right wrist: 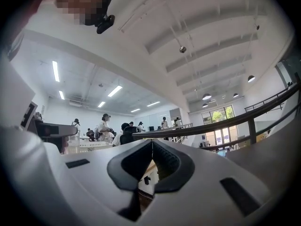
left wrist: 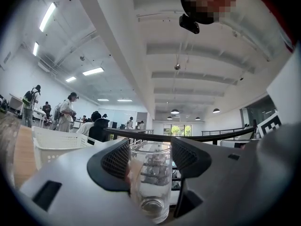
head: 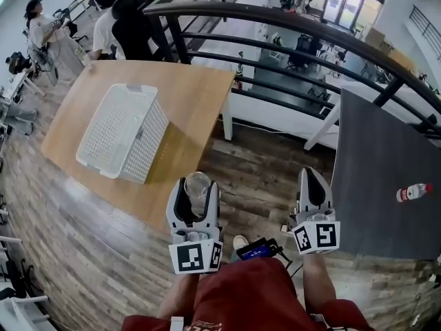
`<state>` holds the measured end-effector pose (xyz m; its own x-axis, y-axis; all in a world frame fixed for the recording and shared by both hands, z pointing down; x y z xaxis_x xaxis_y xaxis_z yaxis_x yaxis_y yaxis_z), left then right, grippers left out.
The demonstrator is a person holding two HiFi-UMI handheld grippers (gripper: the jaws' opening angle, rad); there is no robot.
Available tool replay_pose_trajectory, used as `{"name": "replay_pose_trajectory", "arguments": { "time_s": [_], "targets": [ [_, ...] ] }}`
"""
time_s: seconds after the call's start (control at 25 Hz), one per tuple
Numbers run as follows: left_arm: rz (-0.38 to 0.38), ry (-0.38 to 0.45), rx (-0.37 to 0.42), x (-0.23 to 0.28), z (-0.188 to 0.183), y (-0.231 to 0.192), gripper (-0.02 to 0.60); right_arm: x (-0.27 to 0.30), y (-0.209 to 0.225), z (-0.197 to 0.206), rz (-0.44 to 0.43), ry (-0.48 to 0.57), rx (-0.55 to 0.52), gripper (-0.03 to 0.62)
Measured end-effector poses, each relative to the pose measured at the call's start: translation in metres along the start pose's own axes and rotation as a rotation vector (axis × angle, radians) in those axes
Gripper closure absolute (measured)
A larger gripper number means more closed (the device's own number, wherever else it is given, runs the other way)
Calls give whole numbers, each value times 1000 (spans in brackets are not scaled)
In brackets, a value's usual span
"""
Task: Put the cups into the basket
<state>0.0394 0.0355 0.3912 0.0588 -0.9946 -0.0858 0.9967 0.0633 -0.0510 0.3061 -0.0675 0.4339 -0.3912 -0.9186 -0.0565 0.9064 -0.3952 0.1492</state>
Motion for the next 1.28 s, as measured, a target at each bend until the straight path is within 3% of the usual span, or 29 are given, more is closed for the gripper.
{"name": "replay_pose_trajectory", "arguments": {
  "time_s": [0.36,0.72,1.28],
  "targets": [
    [47,-17,-23,41,6,-2,301,26,2,-5,13,16,-25,583],
    [91,-10,-27,78,6,-41,301,72,-22,-8,32,29,-42,583],
    [27,36,-37,98,-17,-128,301,161,-106,-20,-106,37,-101,583]
  ]
}}
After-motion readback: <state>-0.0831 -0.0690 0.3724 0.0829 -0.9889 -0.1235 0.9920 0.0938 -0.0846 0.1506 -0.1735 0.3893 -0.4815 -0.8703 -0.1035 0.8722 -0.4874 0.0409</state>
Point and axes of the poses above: the fingertips, and each gripper's own axes: x forward along the fingers, y to its right, z out of its underside, the point moved 7 cm from there along -x, backward along the fingers, and after that the axes turned 9 degrees about z, right-handed, at the moved point
